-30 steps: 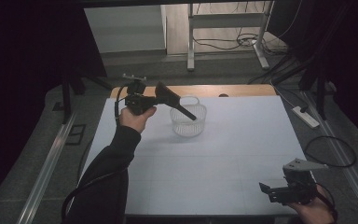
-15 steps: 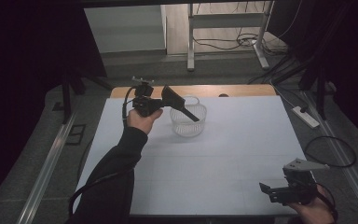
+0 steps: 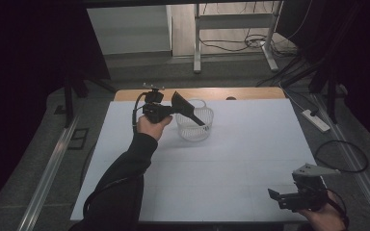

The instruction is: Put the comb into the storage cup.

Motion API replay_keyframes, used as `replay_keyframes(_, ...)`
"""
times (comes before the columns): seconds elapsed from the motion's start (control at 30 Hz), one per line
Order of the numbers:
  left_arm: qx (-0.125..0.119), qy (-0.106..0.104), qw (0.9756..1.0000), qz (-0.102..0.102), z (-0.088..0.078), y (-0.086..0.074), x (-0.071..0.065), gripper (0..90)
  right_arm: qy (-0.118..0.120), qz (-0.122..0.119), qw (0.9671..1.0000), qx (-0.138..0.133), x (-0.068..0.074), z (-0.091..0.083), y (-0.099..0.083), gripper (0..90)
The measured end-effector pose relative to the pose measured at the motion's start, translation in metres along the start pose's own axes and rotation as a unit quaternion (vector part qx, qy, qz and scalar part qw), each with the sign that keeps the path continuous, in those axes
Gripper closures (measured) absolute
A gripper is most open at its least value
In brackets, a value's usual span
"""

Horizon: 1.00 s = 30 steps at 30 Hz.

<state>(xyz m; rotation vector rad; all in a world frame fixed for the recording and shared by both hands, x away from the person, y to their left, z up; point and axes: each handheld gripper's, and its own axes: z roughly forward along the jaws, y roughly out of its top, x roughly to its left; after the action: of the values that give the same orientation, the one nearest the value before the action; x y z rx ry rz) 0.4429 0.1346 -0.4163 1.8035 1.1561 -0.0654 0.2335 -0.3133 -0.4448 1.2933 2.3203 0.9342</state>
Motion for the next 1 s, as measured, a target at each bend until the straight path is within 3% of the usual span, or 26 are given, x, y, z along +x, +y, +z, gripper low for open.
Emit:
replay_keyframes(0.73,-0.001,-0.008,0.9994,-0.035,0.011,-0.013,0.021,82.7,0.002,-0.004,1.0000,0.006,0.000,0.001,0.000,0.0)
replay_keyframes(1.0,-0.003,0.007,0.9995,-0.031,0.014,-0.015,0.024,82.2,0.002,-0.005,1.0000,0.008,0.000,0.002,0.000,0.0)
